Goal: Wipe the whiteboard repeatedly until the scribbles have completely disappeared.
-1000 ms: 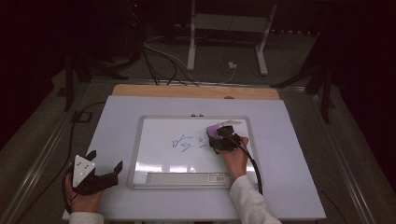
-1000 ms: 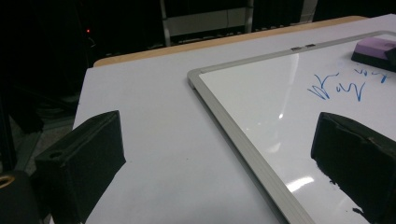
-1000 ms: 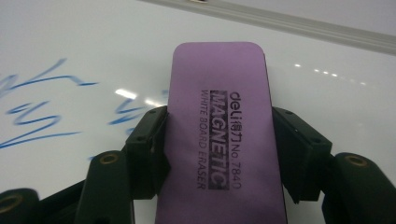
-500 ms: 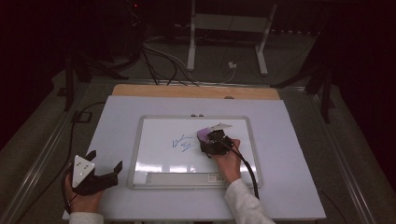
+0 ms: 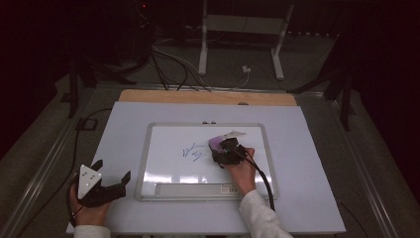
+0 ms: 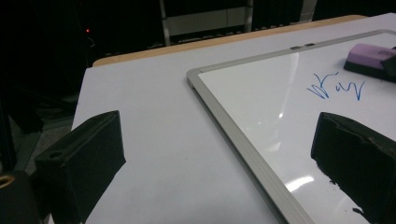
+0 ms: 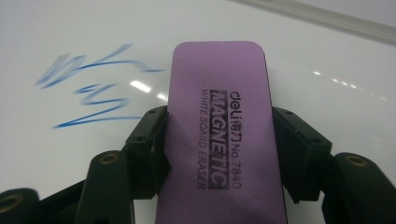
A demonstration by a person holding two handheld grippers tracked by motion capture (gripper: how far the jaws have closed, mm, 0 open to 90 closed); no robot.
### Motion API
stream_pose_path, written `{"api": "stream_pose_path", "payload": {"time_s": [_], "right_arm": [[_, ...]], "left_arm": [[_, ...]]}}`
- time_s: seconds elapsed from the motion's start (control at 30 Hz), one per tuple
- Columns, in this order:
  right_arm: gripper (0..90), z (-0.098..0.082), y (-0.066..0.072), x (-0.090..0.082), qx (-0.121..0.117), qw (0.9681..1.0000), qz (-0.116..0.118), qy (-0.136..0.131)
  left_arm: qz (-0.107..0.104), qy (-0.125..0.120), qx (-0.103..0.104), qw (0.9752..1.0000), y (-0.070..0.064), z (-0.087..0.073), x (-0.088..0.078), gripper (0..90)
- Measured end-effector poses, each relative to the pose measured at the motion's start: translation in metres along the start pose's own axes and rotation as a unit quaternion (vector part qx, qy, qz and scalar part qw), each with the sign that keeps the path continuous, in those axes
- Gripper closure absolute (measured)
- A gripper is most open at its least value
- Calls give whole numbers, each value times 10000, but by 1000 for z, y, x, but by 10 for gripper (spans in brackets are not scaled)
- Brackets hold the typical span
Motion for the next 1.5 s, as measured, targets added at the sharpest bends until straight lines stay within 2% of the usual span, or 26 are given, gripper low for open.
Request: {"api": "stream_pose_path", "payload": {"time_s": [0.07,0.17,0.3,0.43,0.5,0.53,0.6,0.77,0.87,0.9,0.93,1.0,1.17,1.27,1.37,1.5], "right_arm": [[408,0,8,0,-119,9998,129,17],[409,2,8,2,-152,9998,143,28],[409,6,-7,6,36,9999,-158,27],[409,9,-29,9,252,9984,-495,41],[408,10,-33,9,333,9983,-483,53],[409,10,-32,8,291,9983,-496,56],[408,9,-28,7,268,9989,-379,68],[408,5,0,6,-81,9999,62,34],[408,5,9,6,-192,9997,158,19],[408,5,9,6,-183,9997,179,10],[408,6,3,7,-149,9999,57,4],[408,7,0,8,-83,10000,-3,6],[408,9,-27,9,266,9987,-436,5],[408,8,-36,7,366,9980,-519,16],[408,7,-32,7,375,9980,-505,22],[408,7,-14,7,191,9994,-275,26]], "left_arm": [[2,0,-6,10000,0,0,0,36],[-4,-2,-10,10000,1,0,0,36],[8,-8,-21,10000,2,0,-1,36],[6,-7,-21,10000,2,-1,-1,36],[2,-5,-19,10000,2,-1,0,36],[-1,-1,-15,10000,2,-1,0,36],[-6,9,-3,10000,1,-1,0,36],[-4,3,9,10000,0,0,0,36],[1,-4,-6,10000,1,-1,0,36],[2,-2,-7,10000,1,-1,0,36],[1,-6,-12,10000,1,-1,0,36],[6,-9,-11,10000,2,0,-1,36],[5,-8,-21,10000,2,-1,-1,36],[2,0,-15,10000,2,-1,0,36],[-11,22,3,10000,1,-1,1,36],[-14,19,11,10000,0,-1,1,36]]}}
Point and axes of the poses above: each handheld gripper's, and its own axes: x roughly forward along the jaws, z roughly out of its top, y roughly to its left, the point moved 5 cm from there along x, roughly forward along the jaws, and after that the axes turned 7 degrees about -y, right-handed, at the moved point
